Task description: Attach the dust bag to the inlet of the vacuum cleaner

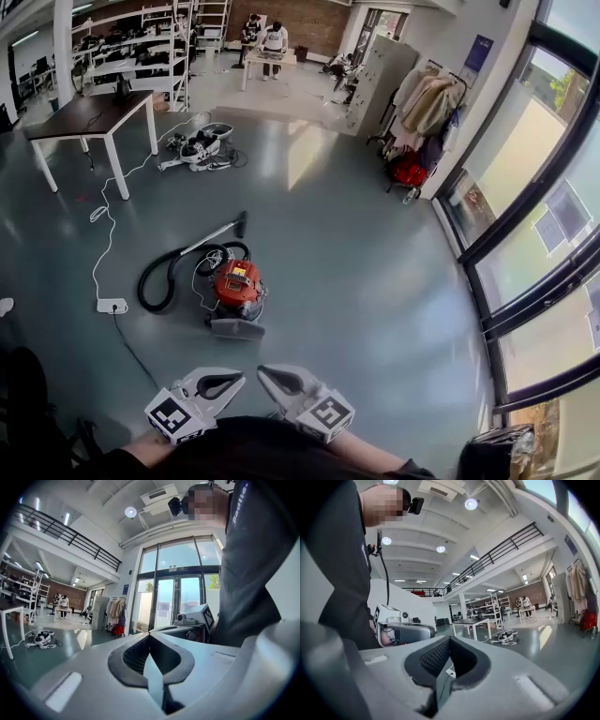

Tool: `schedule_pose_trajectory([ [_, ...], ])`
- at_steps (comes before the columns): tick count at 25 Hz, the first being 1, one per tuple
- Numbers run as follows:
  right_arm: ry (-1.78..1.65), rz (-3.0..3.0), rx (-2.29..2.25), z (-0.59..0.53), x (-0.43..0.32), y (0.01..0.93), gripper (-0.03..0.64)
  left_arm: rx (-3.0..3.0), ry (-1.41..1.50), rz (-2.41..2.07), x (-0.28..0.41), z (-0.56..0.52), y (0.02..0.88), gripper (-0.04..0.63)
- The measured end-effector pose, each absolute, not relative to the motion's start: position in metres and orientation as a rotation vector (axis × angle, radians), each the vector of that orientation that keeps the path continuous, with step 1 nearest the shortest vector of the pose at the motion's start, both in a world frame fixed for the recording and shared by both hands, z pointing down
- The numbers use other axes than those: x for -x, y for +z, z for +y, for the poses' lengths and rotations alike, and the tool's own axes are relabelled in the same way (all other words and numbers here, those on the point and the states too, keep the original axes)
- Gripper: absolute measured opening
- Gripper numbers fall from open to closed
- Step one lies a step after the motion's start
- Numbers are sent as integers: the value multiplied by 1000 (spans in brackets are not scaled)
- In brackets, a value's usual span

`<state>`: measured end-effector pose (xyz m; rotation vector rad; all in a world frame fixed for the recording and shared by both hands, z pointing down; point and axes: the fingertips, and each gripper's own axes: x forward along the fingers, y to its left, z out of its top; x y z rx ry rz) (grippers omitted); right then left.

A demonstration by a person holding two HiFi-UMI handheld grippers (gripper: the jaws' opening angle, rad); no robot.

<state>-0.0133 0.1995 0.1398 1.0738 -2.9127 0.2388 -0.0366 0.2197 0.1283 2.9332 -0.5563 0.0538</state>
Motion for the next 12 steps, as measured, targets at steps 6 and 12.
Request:
schedule_pose_trajectory([
  [6, 267, -2895, -1036, 206, 30, 139, -8, -2952, 68, -535, 44, 225, 133, 9],
  [12, 261, -2889, -1031, 208, 38, 140, -8, -2941, 60, -544, 53, 225, 130, 9],
])
